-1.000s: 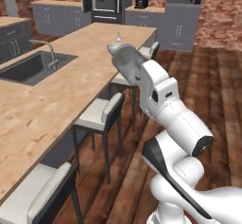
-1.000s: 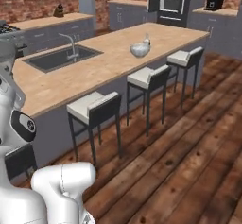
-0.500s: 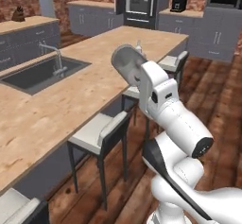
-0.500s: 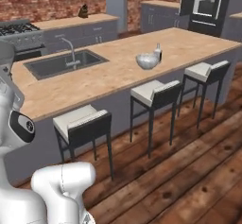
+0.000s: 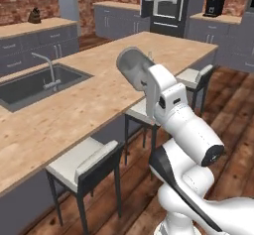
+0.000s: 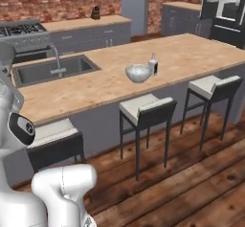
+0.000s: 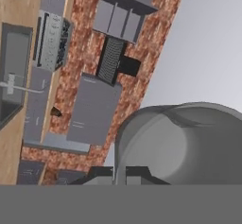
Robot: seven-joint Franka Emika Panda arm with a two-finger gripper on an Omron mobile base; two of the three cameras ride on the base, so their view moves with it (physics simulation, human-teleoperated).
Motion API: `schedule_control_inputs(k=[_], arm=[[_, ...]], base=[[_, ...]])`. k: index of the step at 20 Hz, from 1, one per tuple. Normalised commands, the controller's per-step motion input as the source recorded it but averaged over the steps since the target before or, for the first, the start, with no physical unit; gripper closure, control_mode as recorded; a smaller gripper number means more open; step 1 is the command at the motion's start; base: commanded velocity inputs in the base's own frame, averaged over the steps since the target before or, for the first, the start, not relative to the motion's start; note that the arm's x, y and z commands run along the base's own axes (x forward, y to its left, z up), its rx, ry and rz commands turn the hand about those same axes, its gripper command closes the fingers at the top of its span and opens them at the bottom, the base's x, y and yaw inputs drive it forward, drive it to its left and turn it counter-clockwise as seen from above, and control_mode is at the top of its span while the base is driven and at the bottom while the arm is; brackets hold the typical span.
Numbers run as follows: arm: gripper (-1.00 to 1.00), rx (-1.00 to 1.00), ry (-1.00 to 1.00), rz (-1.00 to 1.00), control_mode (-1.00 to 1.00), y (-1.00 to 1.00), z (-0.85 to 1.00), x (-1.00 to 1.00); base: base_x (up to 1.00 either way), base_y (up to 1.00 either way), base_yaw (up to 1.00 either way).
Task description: There is a bowl on the dining counter. Grab a lemon wedge from the fridge and place it in the bowl. Then get the liquor bottle and glass cup from the cabinet and place them next to the bowl.
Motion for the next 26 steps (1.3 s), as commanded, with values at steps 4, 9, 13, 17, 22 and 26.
schedule_control_inputs(k=[4,9,13,17,22,26], arm=[[1.0,0.0,0.0,0.0,1.0,0.0,0.0,0.0],[1.0,0.0,0.0,0.0,1.0,0.0,0.0,0.0],[1.0,0.0,0.0,0.0,1.0,0.0,0.0,0.0],[1.0,0.0,0.0,0.0,1.0,0.0,0.0,0.0],[1.0,0.0,0.0,0.0,1.0,0.0,0.0,0.0],[1.0,0.0,0.0,0.0,1.0,0.0,0.0,0.0]], base=[[0.53,-0.76,0.27],[0.51,-0.75,0.3],[0.56,-0.62,0.39],[0.59,-0.55,0.44],[0.59,-0.57,0.43],[0.65,-0.48,0.36]])
